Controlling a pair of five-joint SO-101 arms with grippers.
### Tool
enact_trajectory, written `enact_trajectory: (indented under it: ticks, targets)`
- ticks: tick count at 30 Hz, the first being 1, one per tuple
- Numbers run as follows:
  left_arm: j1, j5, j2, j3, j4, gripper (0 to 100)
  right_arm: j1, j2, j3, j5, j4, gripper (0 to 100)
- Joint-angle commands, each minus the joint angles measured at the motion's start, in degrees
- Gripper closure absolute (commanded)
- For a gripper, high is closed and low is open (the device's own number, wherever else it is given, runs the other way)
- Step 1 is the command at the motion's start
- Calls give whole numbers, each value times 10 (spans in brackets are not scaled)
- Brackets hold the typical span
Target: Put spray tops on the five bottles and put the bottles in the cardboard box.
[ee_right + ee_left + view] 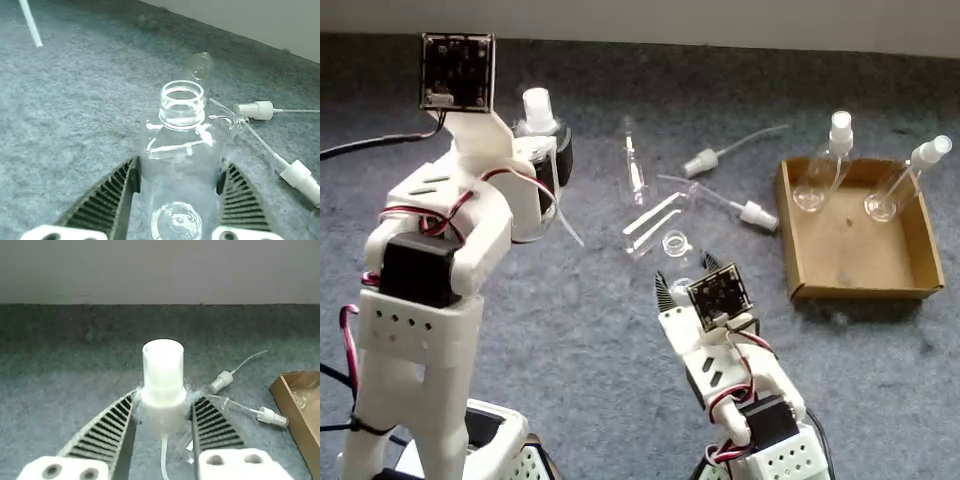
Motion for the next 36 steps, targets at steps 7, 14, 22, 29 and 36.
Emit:
enact_trajectory:
  ticks: [7, 14, 22, 29, 36]
  targets:
    - [120, -52, -125, 109, -137, 987, -23, -3, 76, -4, 0, 832]
    - [150, -28, -130, 115, -167, 987, -22, -3, 76, -4, 2, 832]
    - [207, -32, -130, 116, -206, 987, -23, -3, 76, -4, -1, 832]
    - [211, -32, -131, 171, -271, 987, -22, -3, 76, -4, -33, 832]
    - [212, -32, -134, 211, -332, 987, -24, -3, 76, -93, -58, 832]
